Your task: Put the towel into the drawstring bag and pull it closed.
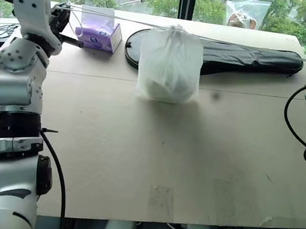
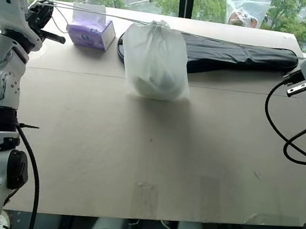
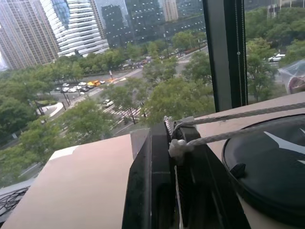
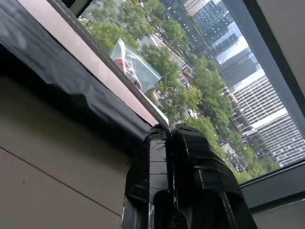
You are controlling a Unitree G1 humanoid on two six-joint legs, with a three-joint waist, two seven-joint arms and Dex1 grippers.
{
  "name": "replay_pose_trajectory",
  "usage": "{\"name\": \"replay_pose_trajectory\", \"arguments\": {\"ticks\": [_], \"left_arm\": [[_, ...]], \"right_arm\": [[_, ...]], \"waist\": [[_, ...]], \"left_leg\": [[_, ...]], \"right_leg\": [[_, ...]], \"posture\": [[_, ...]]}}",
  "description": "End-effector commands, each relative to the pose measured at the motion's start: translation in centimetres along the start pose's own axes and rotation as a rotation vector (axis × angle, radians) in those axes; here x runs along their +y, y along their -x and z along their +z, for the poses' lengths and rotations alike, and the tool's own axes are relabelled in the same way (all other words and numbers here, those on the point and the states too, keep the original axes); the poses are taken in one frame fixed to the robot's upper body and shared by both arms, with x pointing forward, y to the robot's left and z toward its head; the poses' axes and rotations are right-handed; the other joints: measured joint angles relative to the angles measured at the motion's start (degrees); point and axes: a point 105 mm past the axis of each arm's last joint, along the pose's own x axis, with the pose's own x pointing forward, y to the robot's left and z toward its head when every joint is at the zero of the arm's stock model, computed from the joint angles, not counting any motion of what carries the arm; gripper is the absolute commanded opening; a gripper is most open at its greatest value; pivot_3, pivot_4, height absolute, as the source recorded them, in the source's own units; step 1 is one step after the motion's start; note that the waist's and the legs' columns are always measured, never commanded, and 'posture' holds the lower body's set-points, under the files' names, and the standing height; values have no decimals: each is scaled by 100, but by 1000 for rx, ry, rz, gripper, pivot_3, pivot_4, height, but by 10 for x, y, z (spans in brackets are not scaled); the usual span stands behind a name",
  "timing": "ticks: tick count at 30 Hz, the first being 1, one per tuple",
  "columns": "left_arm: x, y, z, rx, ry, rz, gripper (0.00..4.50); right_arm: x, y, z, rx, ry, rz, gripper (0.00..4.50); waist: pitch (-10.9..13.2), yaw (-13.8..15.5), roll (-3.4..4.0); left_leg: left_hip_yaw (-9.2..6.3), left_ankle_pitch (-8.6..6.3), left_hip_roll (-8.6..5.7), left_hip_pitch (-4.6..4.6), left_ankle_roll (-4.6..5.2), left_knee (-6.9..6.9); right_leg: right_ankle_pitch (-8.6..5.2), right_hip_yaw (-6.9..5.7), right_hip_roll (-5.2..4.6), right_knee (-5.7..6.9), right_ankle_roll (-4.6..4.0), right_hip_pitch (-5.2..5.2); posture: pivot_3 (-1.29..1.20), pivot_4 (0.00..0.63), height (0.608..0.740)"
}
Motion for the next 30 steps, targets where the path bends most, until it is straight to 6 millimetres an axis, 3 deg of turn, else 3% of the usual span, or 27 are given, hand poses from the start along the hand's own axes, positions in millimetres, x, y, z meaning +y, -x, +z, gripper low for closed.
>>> {"name": "replay_pose_trajectory", "arguments": {"ticks": [1, 2, 4, 6, 9, 11, 17, 19, 22, 25, 27, 29, 30], "left_arm": [[34, -2, 17, -54, 23, 96, 47], [26, -4, 15, -46, 49, 36, 47], [-18, 1, -2, 31, 116, -234, 47], [-60, 21, -16, 108, 155, -487, 47], [-107, 61, -36, 243, 257, -759, 47], [-125, 76, -53, 313, 327, -812, 47], [-152, 91, -83, 409, 369, -869, 47], [-159, 102, -89, 424, 370, -948, 0], [-157, 115, -89, 441, 360, -1034, 881], [-148, 122, -91, 443, 316, -1038, 2481], [-136, 139, -93, 457, 252, -1051, 3469], [-127, 154, -92, 462, 233, -1037, 4459], [-122, 160, -91, 455, 202, -1019, 4486]], "right_arm": [[-55, 32, -11, 56, -95, -169, 0], [-49, 35, -7, 25, -141, -137, 0], [-14, 47, 3, -35, -265, 64, 0], [27, 67, 14, -76, -365, 306, 0], [82, 93, 24, -57, -492, 578, 0], [116, 99, 18, -9, -491, 667, 0], [162, 68, -10, 68, -391, 687, 0], [175, 58, -16, 58, -375, 738, 744], [188, 59, -21, 38, -360, 826, 1887], [184, 62, -24, 17, -363, 837, 3497], [179, 78, -25, -4, -418, 862, 4482], [176, 96, -27, -5, -458, 883, 4500], [175, 106, -29, 1, -461, 881, 4500]], "waist": [[-1, -19, -2], [-2, -29, -3], [-4, -47, -3], [-5, -61, -3], [-3, -71, -2], [0, -55, -4], [-7, -54, -10], [-5, -58, -8], [-5, -45, -8], [-5, -32, -7], [-5, -31, -7], [-6, -31, -6], [-6, -31, -6]], "left_leg": [[-3, 1, 2, 1, -2, 5], [-8, 3, 3, 4, -5, 9], [-6, 3, 6, 12, -5, 16], [-3, 1, 2, 34, -3, 14], [3, 0, 5, 86, -2, -9], [-5, 0, 8, 85, -1, -5], [-33, -17, 7, 93, 22, 32], [-34, -17, 8, 84, 26, 57], [-34, -17, 8, 80, 31, 57], [-40, -17, 10, 74, 27, 47], [-38, -7, 9, 73, 8, 41], [-32, -14, 6, 75, 7, 20], [-31, -18, 5, 79, 7, 15]], "right_leg": [[0, -5, 5, 6, 0, 0], [-1, -7, 10, 10, 1, 3], [-7, -7, 17, 18, 12, 10], [-9, 1, 18, 22, 12, 29], [-13, 25, 3, 10, 15, 73], [-15, 22, -1, 16, 17, 73], [-12, -5, -8, 21, 0, 96], [-15, -5, -9, 36, -6, 93], [-10, -5, -6, 37, 5, 90], [-10, -7, 1, 38, 2, 85], [-12, -6, -1, 34, -3, 85], [-13, -1, -9, 11, -2, 88], [-13, 0, -10, 4, -1, 91]], "posture": [[0, 150, 740], [0, 150, 740], [0, 150, 740], [0, 150, 740], [0, 150, 740], [0, 150, 740], [0, 150, 740], [0, 150, 740], [0, 150, 740], [0, 150, 740], [0, 150, 740], [0, 150, 740], [0, 150, 740]]}}
